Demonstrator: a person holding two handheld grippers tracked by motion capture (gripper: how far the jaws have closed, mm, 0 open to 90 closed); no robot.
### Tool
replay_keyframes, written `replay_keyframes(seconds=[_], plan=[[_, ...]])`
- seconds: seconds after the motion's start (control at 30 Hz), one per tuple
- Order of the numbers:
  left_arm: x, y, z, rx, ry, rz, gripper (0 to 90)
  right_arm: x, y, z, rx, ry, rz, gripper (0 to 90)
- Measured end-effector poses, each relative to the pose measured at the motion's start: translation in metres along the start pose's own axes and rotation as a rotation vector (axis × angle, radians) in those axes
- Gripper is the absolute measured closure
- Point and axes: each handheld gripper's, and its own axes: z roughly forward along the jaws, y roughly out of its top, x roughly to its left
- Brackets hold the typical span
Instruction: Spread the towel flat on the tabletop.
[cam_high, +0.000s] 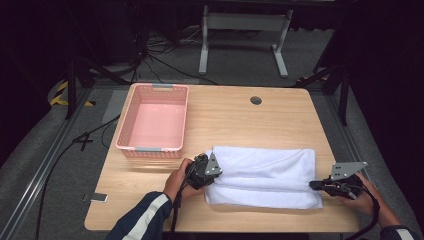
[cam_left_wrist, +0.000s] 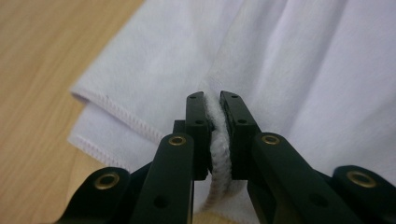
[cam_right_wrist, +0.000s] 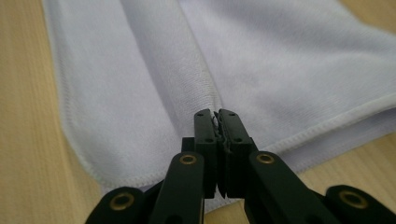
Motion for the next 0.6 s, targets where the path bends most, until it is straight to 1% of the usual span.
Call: replay_keyframes(seconds=[0.07,0.1,0.13,0.17,0.2,0.23,0.27,0.3,0.33,0.37,0.4,0.43,0.47,0.5,0.53,0.57,0.6], plan=[[-0.002,0.002,-0.013,-0.048,-0.007,-0.010,82.6,0.002,0.001,-0.012,-0.063,-0.001,0.003,87.5],[-0.004,0.003,-0.019,-0.063,-0.013,-0.012,82.5,0.003,0.001,-0.018,-0.087,0.001,-0.001,87.5],[-0.007,0.003,-0.024,-0.076,-0.014,-0.003,82.4,0.006,0.002,-0.024,-0.106,-0.002,-0.010,87.5],[-0.007,0.003,-0.024,-0.076,-0.014,-0.003,82.4,0.006,0.002,-0.024,-0.106,-0.002,-0.010,87.5],[-0.011,0.002,-0.031,-0.091,-0.036,0.006,82.4,0.009,0.002,-0.029,-0.122,-0.001,-0.023,87.5],[-0.014,0.000,-0.034,-0.099,-0.049,0.006,82.4,0.013,0.003,-0.036,-0.136,0.014,-0.036,87.5],[-0.019,-0.002,-0.038,-0.088,-0.070,0.031,82.1,0.017,0.004,-0.039,-0.138,0.022,-0.051,87.5],[-0.025,-0.005,-0.039,-0.081,-0.080,0.040,81.9,0.021,0.004,-0.041,-0.131,0.043,-0.073,87.5],[-0.031,-0.009,-0.038,-0.052,-0.100,0.053,81.6,0.024,0.003,-0.041,-0.117,0.056,-0.088,87.4],[-0.035,-0.014,-0.035,-0.027,-0.119,0.068,80.7,0.026,0.001,-0.038,-0.086,0.072,-0.093,87.4],[-0.035,-0.014,-0.035,-0.027,-0.119,0.068,79.3,0.026,0.001,-0.038,-0.086,0.072,-0.093,87.4],[-0.045,-0.025,-0.026,0.057,-0.137,0.067,75.2,0.030,-0.005,-0.028,0.001,0.137,-0.108,86.5],[-0.047,-0.030,-0.023,0.085,-0.146,0.049,69.4,0.032,-0.007,-0.023,0.040,0.133,-0.105,84.8],[-0.049,-0.033,-0.022,0.106,-0.141,0.031,64.1,0.033,-0.009,-0.019,0.066,0.139,-0.095,81.8],[-0.049,-0.033,-0.022,0.106,-0.141,0.031,58.0,0.033,-0.009,-0.019,0.066,0.139,-0.095,81.8],[-0.048,-0.036,-0.023,0.122,-0.128,0.005,58.0,0.034,-0.011,-0.017,0.084,0.137,-0.093,77.6],[-0.047,-0.037,-0.027,0.108,-0.119,-0.042,48.6,0.035,-0.012,-0.017,0.084,0.118,-0.090,71.1]])
